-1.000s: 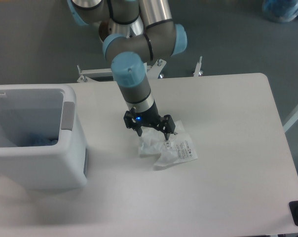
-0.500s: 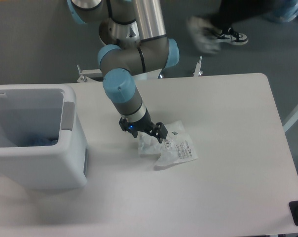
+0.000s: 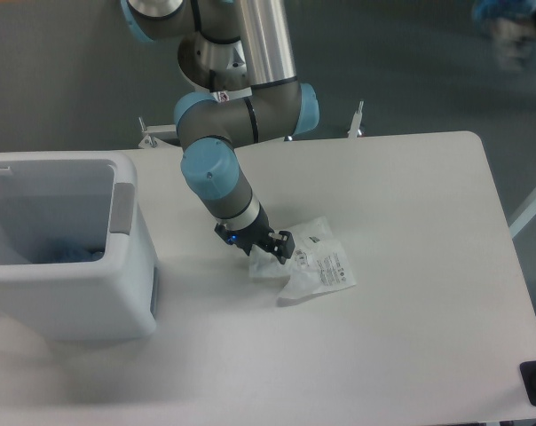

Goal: Place the trash in the trash can
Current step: 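Lower the gripper and pinch the wrapper's edge, then lift the wrapper and carry it above the trash bin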

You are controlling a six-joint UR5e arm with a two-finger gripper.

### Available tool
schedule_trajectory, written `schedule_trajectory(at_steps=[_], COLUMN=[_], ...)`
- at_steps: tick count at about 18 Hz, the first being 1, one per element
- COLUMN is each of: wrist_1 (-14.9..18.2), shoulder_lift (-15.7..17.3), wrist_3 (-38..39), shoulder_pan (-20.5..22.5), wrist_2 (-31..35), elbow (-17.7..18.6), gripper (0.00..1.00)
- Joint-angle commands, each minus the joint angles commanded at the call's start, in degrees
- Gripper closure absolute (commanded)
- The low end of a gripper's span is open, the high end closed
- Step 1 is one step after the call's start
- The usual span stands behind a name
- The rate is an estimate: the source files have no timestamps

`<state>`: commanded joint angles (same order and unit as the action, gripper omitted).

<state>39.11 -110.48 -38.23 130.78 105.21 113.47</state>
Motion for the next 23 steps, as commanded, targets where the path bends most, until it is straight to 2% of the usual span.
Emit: schedule_trajectory(at_steps=[4, 9, 11, 13, 17, 20, 23], wrist_1=[-0.1, 0.4, 1.1, 1.1, 1.2, 1.2, 1.1], shoulder_lift=[0.0, 0.6, 2.7, 5.1, 9.2, 10.3, 12.6], wrist_3=[-0.3, -0.4, 0.3, 1.0, 12.6, 20.4, 28.5], shoulder_pan=[0.1, 0.9, 3.1, 5.8, 11.3, 12.7, 12.7], wrist_2=[-0.5, -4.0, -8.6, -16.3, -33.4, -39.3, -44.3], elbow=[-0.8, -4.4, -7.3, -9.0, -14.2, -18.3, -20.1], gripper=[1.0, 1.0, 1.0, 1.0, 1.0, 1.0, 1.0])
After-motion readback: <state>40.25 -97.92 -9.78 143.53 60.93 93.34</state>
